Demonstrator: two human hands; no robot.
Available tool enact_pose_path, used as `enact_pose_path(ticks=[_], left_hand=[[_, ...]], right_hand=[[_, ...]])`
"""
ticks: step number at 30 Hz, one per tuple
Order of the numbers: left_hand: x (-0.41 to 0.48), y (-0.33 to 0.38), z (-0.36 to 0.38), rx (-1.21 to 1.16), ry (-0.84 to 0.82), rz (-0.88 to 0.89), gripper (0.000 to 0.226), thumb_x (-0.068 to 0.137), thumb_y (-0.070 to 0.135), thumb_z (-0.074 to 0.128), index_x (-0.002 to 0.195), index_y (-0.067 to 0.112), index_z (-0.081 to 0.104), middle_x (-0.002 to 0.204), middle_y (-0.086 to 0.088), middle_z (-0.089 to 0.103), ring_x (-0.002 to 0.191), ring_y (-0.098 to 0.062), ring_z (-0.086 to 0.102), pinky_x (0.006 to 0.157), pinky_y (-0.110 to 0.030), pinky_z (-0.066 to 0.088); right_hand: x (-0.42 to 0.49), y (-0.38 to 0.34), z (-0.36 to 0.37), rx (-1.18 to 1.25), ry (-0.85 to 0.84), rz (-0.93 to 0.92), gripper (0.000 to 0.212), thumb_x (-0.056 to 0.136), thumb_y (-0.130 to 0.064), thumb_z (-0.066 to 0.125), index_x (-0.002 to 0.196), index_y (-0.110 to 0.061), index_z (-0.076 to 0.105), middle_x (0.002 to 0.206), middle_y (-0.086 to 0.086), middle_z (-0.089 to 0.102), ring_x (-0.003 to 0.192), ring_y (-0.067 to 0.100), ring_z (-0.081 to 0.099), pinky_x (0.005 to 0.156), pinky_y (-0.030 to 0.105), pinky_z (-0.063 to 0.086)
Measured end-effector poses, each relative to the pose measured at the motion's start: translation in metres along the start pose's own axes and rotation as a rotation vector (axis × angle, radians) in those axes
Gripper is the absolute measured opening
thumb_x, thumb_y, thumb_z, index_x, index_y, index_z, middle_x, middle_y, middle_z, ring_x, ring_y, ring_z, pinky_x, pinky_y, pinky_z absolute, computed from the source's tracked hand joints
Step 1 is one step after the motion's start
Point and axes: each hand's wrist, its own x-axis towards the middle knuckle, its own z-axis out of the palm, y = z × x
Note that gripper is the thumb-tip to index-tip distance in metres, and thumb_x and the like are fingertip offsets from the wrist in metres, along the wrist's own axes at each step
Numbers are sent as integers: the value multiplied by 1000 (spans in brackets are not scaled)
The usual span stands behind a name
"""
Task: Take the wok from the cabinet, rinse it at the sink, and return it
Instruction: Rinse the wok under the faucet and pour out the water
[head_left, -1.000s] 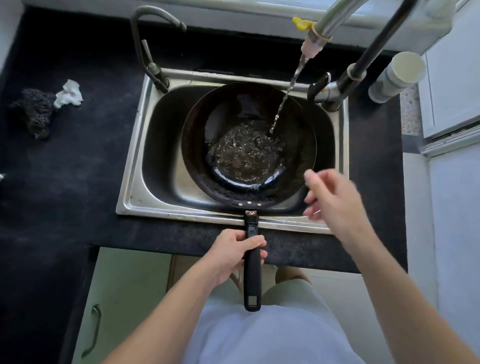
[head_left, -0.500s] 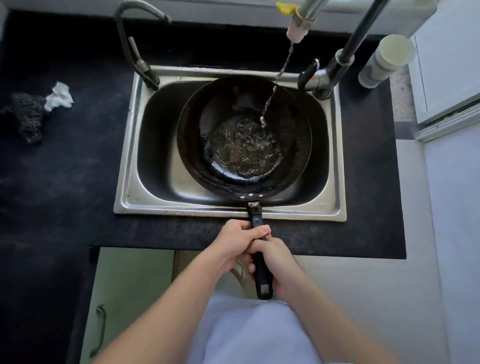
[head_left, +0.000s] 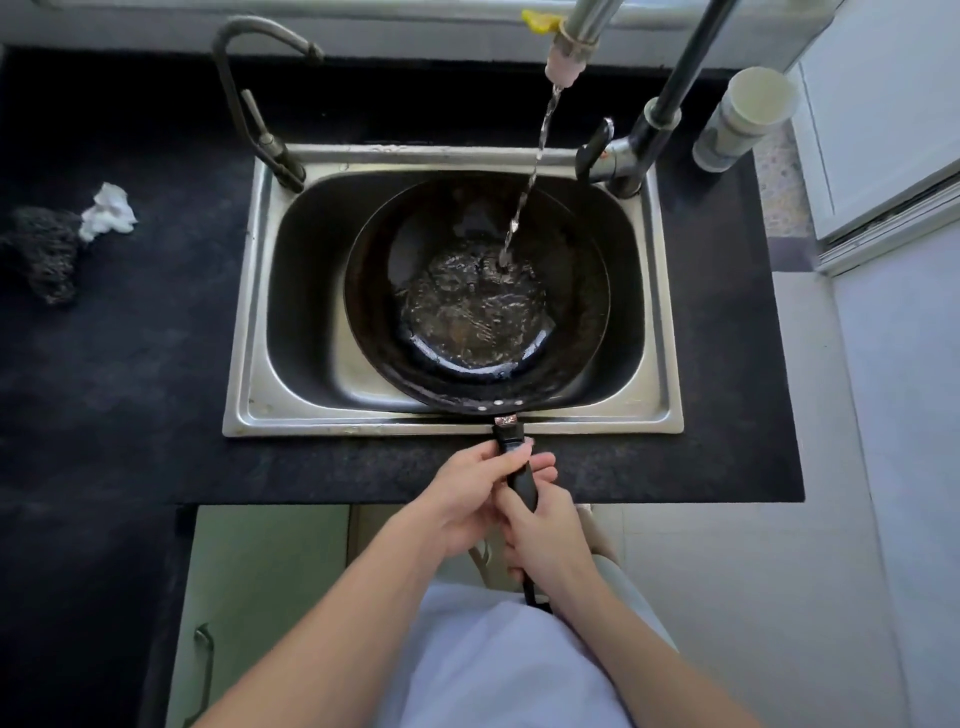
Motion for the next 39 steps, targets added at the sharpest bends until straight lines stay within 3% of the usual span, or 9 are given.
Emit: enact_pose_path(ticks=[7,9,13,16,22,30,33,39], left_hand=[[-6,8,9,72,-37,87,24,97,17,59,113,1,67,114,-12,74,107,-20,71,81,-37,49],[-7,9,13,61,-28,101,29,98,18,56,118,-2,66,113,-13,74,100,-18,72,79,-33,46],[-14,11,10,117,7,159,29,99,20,56,115,-2,67,105,-12,74,80,-14,71,55,-23,49],[-18,9,4,91,43,195,21,96,16,60,105,0,70,100,-13,75,84,-17,72,66,-25,55],[-19,-3,7,102,56,197,16,96,14,61,97,2,70,93,-12,75,79,-19,72,61,-27,56],[-8,9,27,117,69,212,19,94,18,65,100,1,71,87,-10,75,74,-17,70,63,-27,54],[-8,17,30,85,75,231,19,94,18,64,100,1,71,88,-10,74,77,-18,69,72,-31,53],[-15,25,23,34,97,261,16,95,17,62,98,4,71,88,-8,74,77,-18,70,65,-29,55]], right_hand=[[-4,-8,-10,14,-26,-57,40,105,-36,45,76,-11,55,50,0,48,39,16,43,38,25,38],[-4,-9,-13,-11,-31,-78,39,105,-38,44,77,-14,56,52,0,50,40,15,44,40,25,39],[-6,-13,-8,2,-58,-106,37,105,-35,45,75,-16,55,49,-2,50,37,14,42,38,24,36],[-9,-12,-3,-7,-96,-123,39,105,-37,46,73,-15,56,48,-2,50,37,15,42,38,25,37],[-14,-5,-14,-30,-105,-130,50,104,-37,48,55,-37,60,48,3,50,35,19,43,38,26,39],[2,-13,-27,-70,-69,-143,43,105,-37,46,70,-12,52,48,1,51,36,16,44,40,28,40],[6,-23,-29,-106,-83,-164,40,105,-35,46,72,-14,56,49,0,52,37,15,45,40,27,39],[11,-35,-23,-147,-152,-159,42,105,-36,47,71,-13,55,47,0,52,35,16,44,38,26,38]])
